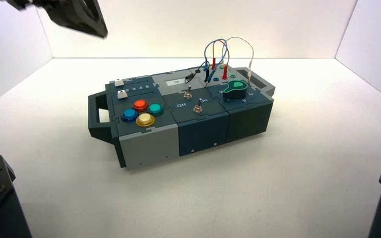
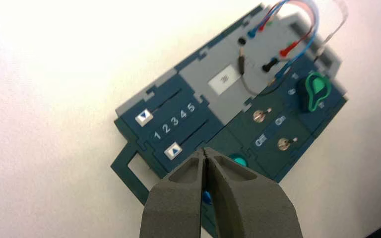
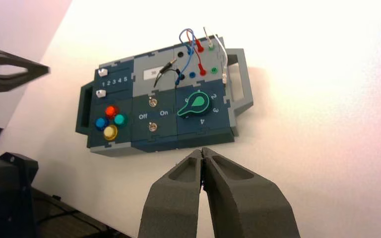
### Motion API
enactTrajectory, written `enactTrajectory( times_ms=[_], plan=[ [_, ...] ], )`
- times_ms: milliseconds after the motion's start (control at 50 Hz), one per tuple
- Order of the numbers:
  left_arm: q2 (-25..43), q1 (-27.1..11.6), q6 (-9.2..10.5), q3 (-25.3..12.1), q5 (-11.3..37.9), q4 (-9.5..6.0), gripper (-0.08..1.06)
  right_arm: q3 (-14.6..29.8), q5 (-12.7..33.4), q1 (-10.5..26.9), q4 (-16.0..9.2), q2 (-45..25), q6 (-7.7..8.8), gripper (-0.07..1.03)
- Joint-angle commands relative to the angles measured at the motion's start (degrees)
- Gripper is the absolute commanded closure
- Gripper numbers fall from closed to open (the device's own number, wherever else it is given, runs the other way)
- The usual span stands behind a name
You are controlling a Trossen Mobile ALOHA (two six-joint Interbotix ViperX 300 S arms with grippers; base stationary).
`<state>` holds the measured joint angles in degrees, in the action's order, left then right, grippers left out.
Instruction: Move the bottom slider to position 2.
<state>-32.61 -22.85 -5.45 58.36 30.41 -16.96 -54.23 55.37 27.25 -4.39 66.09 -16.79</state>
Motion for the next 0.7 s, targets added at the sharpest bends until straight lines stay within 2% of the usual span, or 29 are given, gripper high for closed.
enactTrajectory(
  times_ms=[20, 120, 400, 560, 700],
  plan=[
    [3.34, -0.09, -0.35, -2.37, 0.70, 0.09, 1.01, 2.64, 0.88, 0.09, -0.09, 0.62, 0.09, 0.98],
    [4.83, -0.09, -0.35, -2.55, 0.62, 0.09, 1.01, 2.64, 2.02, 0.09, 0.09, 1.14, 0.09, 0.98],
    [7.73, 0.35, 1.23, -2.99, 1.05, 0.09, 1.01, 4.31, 2.64, 0.09, 0.26, 0.00, 0.53, 0.98],
    [10.37, 2.72, 1.23, -1.93, 1.05, 0.09, 1.01, 4.66, 3.08, 0.09, 0.18, -0.79, 1.58, 0.98],
    [10.81, 4.13, 0.70, -0.88, 0.35, 0.18, 1.01, 4.39, 3.43, 0.09, 0.18, -0.88, 1.85, 0.98]
  ],
)
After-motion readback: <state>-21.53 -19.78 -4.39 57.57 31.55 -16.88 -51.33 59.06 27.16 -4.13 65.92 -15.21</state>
